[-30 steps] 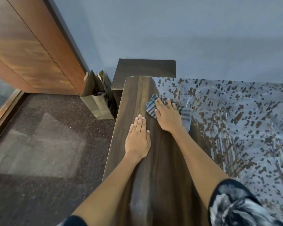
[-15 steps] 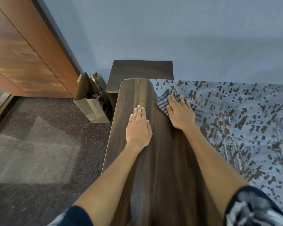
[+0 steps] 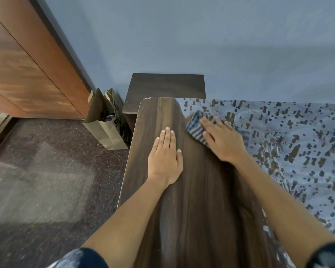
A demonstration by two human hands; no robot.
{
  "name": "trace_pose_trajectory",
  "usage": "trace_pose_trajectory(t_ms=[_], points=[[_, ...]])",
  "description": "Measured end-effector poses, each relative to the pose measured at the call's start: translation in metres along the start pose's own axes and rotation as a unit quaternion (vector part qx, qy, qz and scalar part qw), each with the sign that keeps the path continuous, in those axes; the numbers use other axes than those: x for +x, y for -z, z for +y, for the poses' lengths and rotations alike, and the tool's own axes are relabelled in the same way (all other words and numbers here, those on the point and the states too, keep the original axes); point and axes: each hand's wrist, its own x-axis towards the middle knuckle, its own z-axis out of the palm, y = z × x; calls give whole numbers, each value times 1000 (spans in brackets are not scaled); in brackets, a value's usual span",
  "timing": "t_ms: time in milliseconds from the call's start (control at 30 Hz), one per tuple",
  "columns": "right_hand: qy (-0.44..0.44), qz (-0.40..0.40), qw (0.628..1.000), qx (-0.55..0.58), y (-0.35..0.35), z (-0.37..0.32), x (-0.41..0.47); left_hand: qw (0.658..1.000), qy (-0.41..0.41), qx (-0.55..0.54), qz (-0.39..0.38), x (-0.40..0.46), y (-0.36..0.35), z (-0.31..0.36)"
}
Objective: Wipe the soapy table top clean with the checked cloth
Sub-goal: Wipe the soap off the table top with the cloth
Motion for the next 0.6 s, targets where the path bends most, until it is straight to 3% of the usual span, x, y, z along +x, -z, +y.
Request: trace_pose_trajectory(t_ms=[100, 200, 467, 600], points=[[-54, 24, 998, 13, 4, -1, 49, 999, -37, 8, -16, 6, 2, -3], [-53, 19, 998, 21, 3, -24, 84, 999, -42, 11, -21, 6, 1, -4], [112, 4, 993, 35, -4, -36, 36, 999, -48, -8, -7, 4, 6, -4], [37, 15, 999, 8, 0, 1, 30, 999, -42, -10, -5, 5, 2, -5]])
